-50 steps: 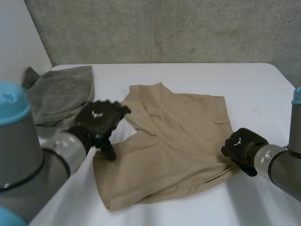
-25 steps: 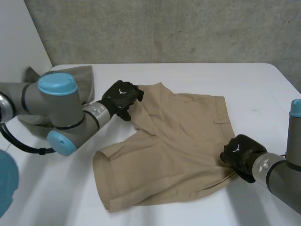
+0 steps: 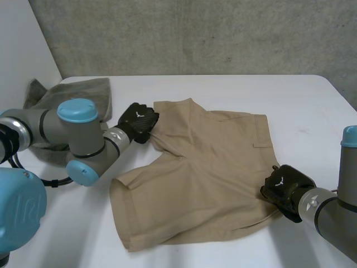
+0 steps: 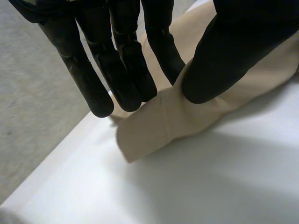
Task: Fold the laundry.
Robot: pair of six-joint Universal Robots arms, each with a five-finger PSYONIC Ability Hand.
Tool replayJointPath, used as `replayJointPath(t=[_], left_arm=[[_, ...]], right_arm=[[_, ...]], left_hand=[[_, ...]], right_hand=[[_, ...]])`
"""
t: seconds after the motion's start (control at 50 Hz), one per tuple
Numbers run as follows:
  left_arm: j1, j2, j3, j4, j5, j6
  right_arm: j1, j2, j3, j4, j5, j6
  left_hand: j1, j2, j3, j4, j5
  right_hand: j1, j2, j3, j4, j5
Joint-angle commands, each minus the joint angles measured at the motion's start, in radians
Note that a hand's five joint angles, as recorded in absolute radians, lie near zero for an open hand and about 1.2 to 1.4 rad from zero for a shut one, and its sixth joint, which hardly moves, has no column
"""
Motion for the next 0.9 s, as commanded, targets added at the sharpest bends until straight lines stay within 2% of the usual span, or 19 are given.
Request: replayJointPath(t=[0.02, 0.12, 0.2, 0.46, 0.48, 0.52, 0.56, 0.58, 0.66, 0.72, 0.8, 0.9], left_arm=[[-0.004, 0.093, -0.13, 0.035, -0.106, 0.103], [-0.011, 0.14, -0.193, 0.035, -0.221, 0.115], [-0.014, 0.154, -0.219, 0.035, -0.283, 0.117], [-0.048, 0.159, -0.256, 0.008, -0.317, 0.109], [-0.05, 0.159, -0.256, 0.004, -0.324, 0.109], [-0.057, 0.16, -0.257, -0.006, -0.352, 0.107], [-0.065, 0.171, -0.26, -0.012, -0.369, 0.107], [-0.074, 0.197, -0.267, -0.02, -0.384, 0.106], [-0.091, 0.302, -0.323, -0.042, -0.401, 0.092], [-0.099, 0.378, -0.374, -0.045, -0.401, 0.058], [-0.126, 0.527, -0.483, -0.051, -0.398, -0.049], [-0.19, 0.703, -0.637, -0.138, -0.39, -0.173]], right_arm=[[0.004, 0.0, 0.001, -0.012, 0.001, 0.002], [0.005, 0.0, -0.007, -0.012, -0.001, 0.022], [0.005, 0.0, -0.016, -0.012, -0.002, 0.044], [0.007, 0.002, -0.012, -0.02, -0.001, 0.058], [0.007, 0.002, -0.012, -0.021, -0.001, 0.059], [0.007, 0.002, -0.012, -0.028, -0.001, 0.059], [0.005, 0.0, -0.016, -0.037, -0.002, 0.067], [0.005, 0.0, -0.018, -0.038, -0.002, 0.071], [0.008, 0.0, -0.032, -0.043, -0.004, 0.104], [0.008, 0.0, -0.05, -0.045, -0.005, 0.137], [0.008, 0.0, -0.073, -0.045, -0.028, 0.194], [0.004, 0.0, -0.091, -0.043, -0.061, 0.268]], left_hand=[[0.257, 0.204, 0.212, 0.2, 0.246], [0.257, 0.204, 0.212, 0.2, 0.246], [0.257, 0.204, 0.212, 0.2, 0.246], [0.249, 0.196, 0.203, 0.191, 0.238], [0.222, 0.169, 0.177, 0.165, 0.211], [0.0, -0.053, -0.045, -0.057, -0.011], [-0.29, -0.343, -0.335, -0.348, -0.301], [-0.524, -0.577, -0.569, -0.582, -0.535], [-0.787, -0.84, -0.833, -0.845, -0.798], [-0.8, -0.853, -0.845, -0.857, -0.811], [-0.782, -0.835, -0.827, -0.839, -0.793], [-0.756, -0.809, -0.801, -0.813, -0.767]], right_hand=[[0.41, 0.225, 0.208, 0.206, 0.225], [0.41, 0.225, 0.208, 0.206, 0.225], [0.41, 0.225, 0.208, 0.206, 0.225], [0.41, 0.225, 0.208, 0.206, 0.225], [0.41, 0.225, 0.208, 0.206, 0.225], [0.41, 0.225, 0.208, 0.206, 0.225], [0.41, 0.225, 0.208, 0.206, 0.225], [0.41, 0.225, 0.208, 0.206, 0.225], [0.41, 0.225, 0.208, 0.206, 0.225], [0.41, 0.225, 0.208, 0.206, 0.225], [0.41, 0.225, 0.208, 0.206, 0.225], [0.41, 0.225, 0.208, 0.206, 0.225]])
